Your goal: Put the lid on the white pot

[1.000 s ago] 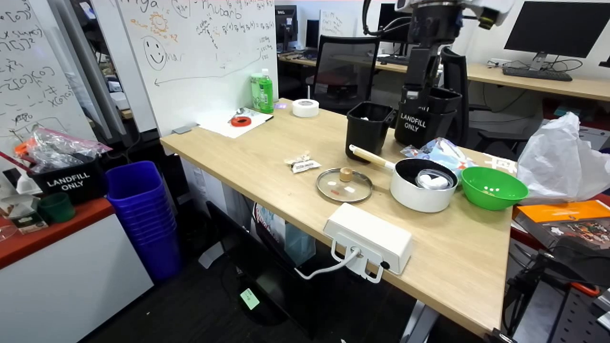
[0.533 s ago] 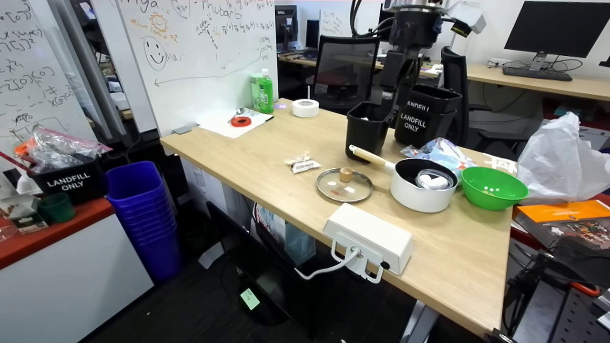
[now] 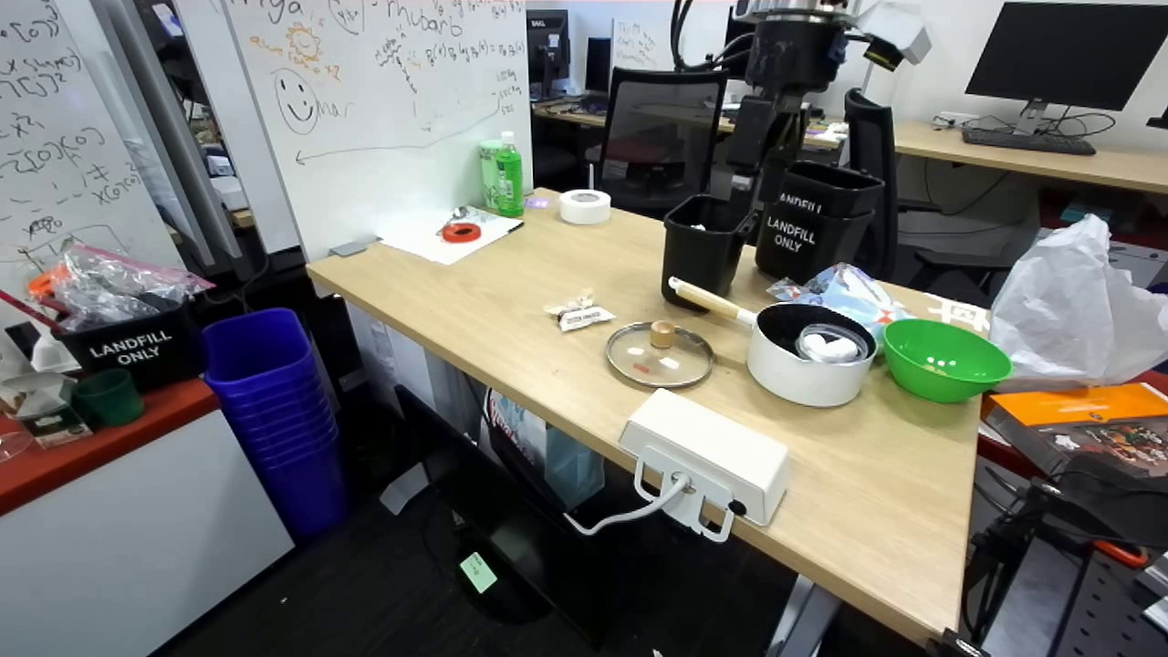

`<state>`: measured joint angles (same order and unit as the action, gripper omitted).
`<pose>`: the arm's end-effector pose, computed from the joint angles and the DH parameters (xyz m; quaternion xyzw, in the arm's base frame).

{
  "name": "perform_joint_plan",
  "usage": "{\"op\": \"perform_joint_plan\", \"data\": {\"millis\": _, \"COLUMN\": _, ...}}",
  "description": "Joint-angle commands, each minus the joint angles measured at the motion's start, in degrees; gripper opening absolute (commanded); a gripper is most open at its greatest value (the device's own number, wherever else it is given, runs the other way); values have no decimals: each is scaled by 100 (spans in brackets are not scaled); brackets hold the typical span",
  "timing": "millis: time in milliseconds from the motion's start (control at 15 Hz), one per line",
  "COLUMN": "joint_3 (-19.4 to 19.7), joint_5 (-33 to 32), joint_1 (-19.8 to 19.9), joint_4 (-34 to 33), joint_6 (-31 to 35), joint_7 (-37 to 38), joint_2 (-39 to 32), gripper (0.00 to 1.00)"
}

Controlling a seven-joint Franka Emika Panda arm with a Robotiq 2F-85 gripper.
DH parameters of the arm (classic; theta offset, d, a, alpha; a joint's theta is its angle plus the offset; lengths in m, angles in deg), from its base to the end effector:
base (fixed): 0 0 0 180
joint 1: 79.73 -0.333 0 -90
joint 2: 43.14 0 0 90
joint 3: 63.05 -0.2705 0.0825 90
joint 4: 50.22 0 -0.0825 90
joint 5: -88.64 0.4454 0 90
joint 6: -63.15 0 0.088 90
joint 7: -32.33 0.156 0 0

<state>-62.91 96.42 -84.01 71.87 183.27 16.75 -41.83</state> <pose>0.5854 0.0547 0.2920 -0.9888 -0.1370 -0.0001 0.0588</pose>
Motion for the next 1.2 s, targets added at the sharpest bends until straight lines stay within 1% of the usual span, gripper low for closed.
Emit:
{"op": "perform_joint_plan", "data": {"millis": 0, "joint_3": -80, "joint_5": -139, "joint_1": 87, "joint_4": -177, "joint_6": -63, "joint_7": 611, "joint_2": -184, "gripper": 100}}
{"op": "perform_joint_plan", "data": {"millis": 333, "joint_3": -122, "joint_5": 3, "joint_1": 33, "joint_4": -706, "joint_6": 39, "joint_7": 2462, "joint_2": -866, "gripper": 100}}
{"op": "perform_joint_plan", "data": {"millis": 533, "joint_3": -128, "joint_5": -146, "joint_1": -62, "joint_4": -903, "joint_6": 384, "joint_7": 3640, "joint_2": -1298, "gripper": 100}}
{"op": "perform_joint_plan", "data": {"millis": 667, "joint_3": -94, "joint_5": -148, "joint_1": -152, "joint_4": -847, "joint_6": 885, "joint_7": 4336, "joint_2": -1509, "gripper": 100}}
{"op": "perform_joint_plan", "data": {"millis": 733, "joint_3": -138, "joint_5": -92, "joint_1": -85, "joint_4": -787, "joint_6": 658, "joint_7": 3823, "joint_2": -1376, "gripper": 100}}
{"op": "perform_joint_plan", "data": {"millis": 867, "joint_3": -134, "joint_5": -98, "joint_1": -107, "joint_4": -788, "joint_6": 736, "joint_7": 3903, "joint_2": -1471, "gripper": 100}}
{"op": "perform_joint_plan", "data": {"millis": 1133, "joint_3": -135, "joint_5": -98, "joint_1": -98, "joint_4": -789, "joint_6": 728, "joint_7": 3899, "joint_2": -1391, "gripper": 100}}
